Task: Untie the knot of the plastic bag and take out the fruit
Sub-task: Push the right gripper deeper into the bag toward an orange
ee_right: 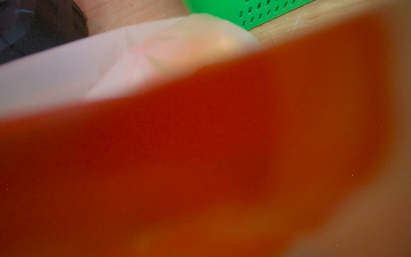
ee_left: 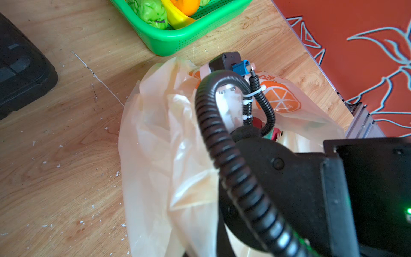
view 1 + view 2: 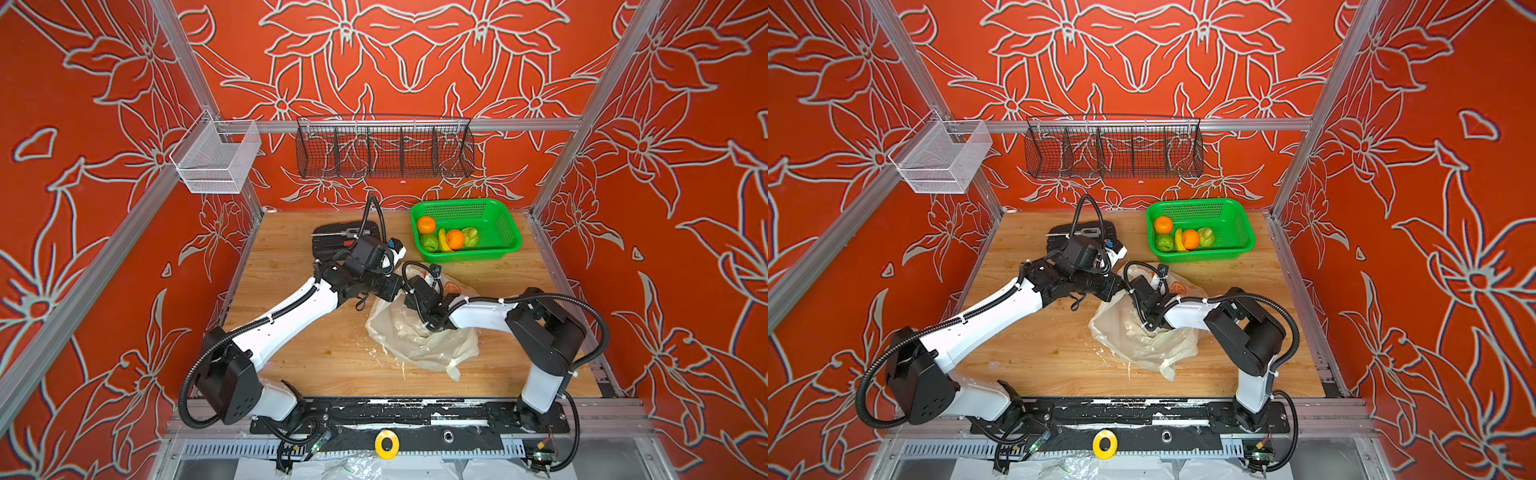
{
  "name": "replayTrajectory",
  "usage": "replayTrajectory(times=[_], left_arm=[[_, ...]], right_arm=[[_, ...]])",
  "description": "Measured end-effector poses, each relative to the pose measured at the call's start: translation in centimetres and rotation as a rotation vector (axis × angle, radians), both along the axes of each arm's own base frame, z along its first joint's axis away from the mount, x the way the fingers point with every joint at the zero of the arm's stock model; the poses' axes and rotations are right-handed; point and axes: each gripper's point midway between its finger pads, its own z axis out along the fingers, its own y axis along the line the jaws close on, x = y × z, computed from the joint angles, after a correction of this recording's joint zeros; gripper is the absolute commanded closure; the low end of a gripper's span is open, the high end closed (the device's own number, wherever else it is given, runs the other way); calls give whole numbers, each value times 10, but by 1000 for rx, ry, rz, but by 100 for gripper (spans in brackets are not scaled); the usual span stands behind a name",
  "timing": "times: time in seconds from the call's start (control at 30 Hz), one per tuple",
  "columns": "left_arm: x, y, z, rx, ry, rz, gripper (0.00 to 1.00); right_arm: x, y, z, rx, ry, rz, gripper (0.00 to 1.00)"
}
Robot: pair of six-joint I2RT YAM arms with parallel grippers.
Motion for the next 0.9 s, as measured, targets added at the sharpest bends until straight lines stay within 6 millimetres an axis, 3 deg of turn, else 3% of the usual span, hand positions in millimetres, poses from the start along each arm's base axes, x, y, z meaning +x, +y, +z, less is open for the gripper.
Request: replayTrajectory(times=[0.23, 0.53, 0.73, 0.9], left_arm=[[-7, -8, 2, -20, 10, -35, 100], [-10, -11, 2, -29, 15, -50, 100], [-10, -11, 2, -29, 15, -50, 100], [-11, -12, 2, -32, 19, -52, 82]], right_arm=[[-12, -1, 5, 30, 17, 52, 38], [-34, -4, 35, 125, -11, 123, 39], [-50, 4, 49, 174, -12, 210, 39], [-69, 15, 58, 225, 4, 307, 41]])
